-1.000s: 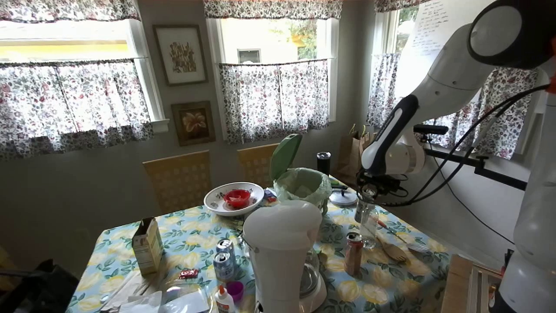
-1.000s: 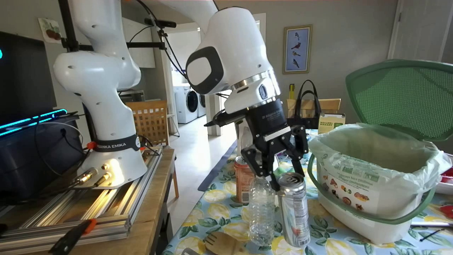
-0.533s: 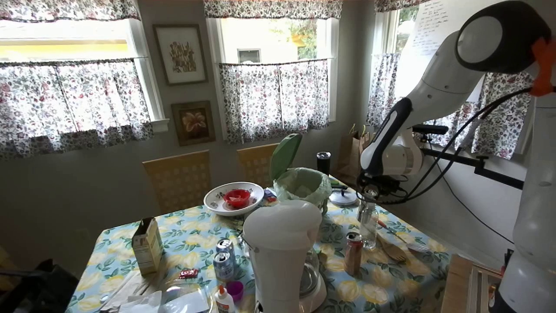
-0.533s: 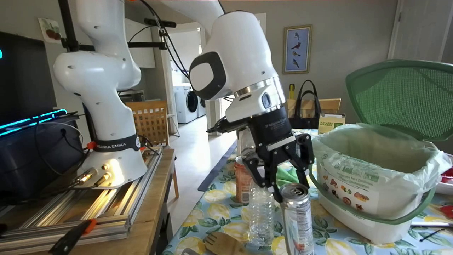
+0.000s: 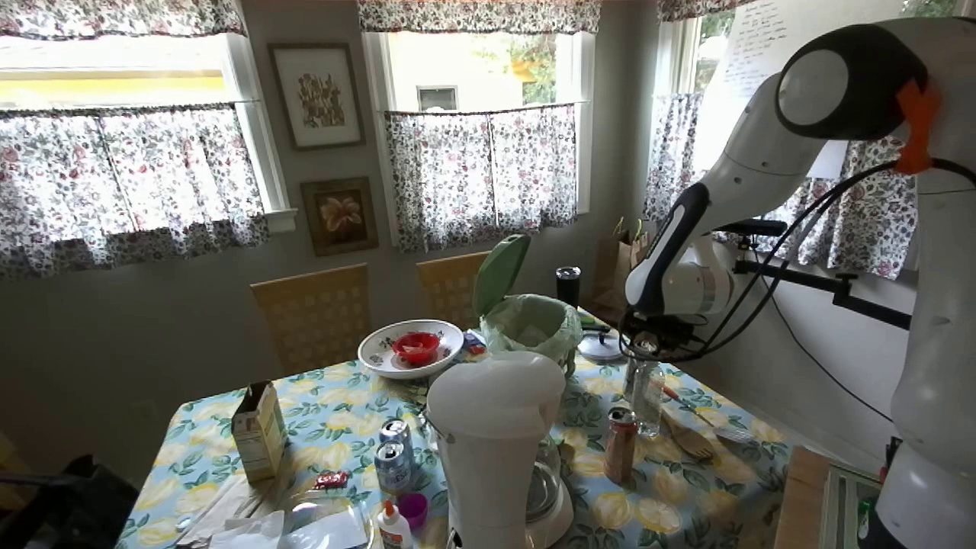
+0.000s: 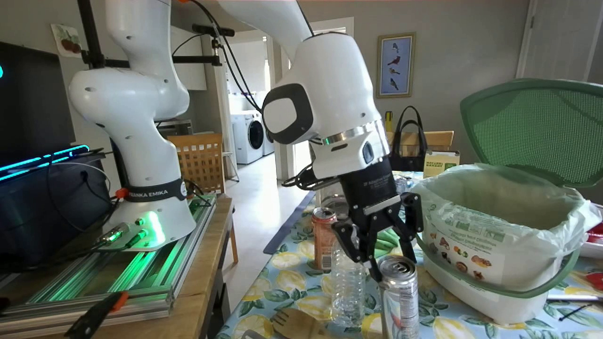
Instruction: Put the bottle and two cans in a straight line
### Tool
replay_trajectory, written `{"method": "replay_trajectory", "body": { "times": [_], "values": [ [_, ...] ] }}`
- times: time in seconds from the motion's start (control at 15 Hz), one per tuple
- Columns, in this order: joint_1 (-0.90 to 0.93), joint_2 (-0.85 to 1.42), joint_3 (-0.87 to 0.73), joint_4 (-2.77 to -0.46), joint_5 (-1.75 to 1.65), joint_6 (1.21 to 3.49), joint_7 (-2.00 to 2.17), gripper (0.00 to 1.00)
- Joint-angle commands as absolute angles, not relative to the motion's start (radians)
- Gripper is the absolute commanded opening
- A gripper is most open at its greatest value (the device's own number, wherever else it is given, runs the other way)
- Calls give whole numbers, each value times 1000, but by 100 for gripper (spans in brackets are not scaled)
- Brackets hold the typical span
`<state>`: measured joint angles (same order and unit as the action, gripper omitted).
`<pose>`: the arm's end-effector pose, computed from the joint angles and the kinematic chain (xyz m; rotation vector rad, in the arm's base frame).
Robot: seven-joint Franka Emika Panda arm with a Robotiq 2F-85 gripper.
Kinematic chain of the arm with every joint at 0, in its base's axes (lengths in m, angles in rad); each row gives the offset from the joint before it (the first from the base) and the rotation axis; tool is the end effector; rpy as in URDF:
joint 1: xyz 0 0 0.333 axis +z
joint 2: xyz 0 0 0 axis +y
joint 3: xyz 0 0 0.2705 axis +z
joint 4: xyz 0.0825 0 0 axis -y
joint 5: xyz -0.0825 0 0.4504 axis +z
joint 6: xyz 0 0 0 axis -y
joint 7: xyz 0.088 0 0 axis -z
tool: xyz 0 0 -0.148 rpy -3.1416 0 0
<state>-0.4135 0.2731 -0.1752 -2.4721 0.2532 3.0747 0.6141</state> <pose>0.4272 -0.3191 0.0784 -2.3171 2.0288 -0.5228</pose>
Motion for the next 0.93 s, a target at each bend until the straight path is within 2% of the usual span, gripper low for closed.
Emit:
{"method": "replay_trajectory", "body": {
  "times": [0.0, 0.27, 0.33, 0.4, 0.53, 0.87],
  "values": [
    [-452, 321, -137, -2433, 266, 3074, 584, 37],
    [-462, 341, -130, -2421, 258, 3079, 587, 37],
    [-463, 342, -129, -2420, 258, 3080, 587, 87],
    [-464, 340, -128, -2418, 258, 3080, 587, 89],
    [-468, 337, -120, -2418, 262, 3082, 584, 100],
    [-459, 332, -122, -2415, 255, 3085, 588, 100]
  ]
}}
